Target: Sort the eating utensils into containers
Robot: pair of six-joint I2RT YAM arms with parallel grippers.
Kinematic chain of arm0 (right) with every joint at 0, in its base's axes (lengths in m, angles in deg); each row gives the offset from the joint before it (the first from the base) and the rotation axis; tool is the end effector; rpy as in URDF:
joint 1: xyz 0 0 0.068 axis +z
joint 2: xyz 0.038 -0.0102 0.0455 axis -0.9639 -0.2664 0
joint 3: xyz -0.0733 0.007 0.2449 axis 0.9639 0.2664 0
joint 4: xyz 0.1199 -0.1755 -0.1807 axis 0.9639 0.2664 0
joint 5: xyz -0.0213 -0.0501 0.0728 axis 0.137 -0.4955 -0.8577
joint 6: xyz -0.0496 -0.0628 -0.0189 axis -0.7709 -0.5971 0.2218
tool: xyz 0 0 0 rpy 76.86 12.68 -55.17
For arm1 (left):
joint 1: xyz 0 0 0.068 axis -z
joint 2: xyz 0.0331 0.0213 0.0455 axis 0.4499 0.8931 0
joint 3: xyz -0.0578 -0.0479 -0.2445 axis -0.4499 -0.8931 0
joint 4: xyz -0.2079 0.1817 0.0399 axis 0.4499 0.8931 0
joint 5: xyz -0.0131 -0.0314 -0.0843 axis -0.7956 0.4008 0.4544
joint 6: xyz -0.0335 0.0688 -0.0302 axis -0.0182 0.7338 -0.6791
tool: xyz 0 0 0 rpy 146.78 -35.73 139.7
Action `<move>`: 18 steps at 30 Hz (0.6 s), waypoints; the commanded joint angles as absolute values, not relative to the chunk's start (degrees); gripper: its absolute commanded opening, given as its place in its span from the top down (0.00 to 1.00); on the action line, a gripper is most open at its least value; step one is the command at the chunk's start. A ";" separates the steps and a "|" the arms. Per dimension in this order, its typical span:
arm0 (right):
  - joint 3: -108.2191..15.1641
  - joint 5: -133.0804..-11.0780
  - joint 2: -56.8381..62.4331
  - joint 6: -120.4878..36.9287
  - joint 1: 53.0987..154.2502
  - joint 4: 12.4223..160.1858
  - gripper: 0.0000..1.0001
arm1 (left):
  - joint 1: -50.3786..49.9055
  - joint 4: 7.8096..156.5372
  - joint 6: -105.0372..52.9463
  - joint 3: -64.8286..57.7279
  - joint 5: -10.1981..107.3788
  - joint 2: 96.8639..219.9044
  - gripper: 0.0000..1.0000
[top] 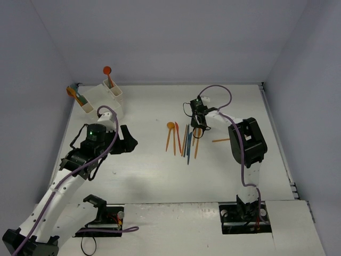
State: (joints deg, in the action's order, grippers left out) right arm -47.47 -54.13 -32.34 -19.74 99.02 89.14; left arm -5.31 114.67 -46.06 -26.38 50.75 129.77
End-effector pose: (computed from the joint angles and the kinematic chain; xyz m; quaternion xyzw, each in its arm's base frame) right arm 0.4381 0.1854 0.1139 0.0707 0.9116 0.1043 0.3913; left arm 0.2184 -0.0996 0.2972 -0.0289 0.8537 -0.2991 0.4253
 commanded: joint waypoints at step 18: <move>-45.78 -74.98 6.17 -46.61 111.73 87.20 1.00 | -2.57 93.26 -63.21 -1.33 69.14 147.25 0.29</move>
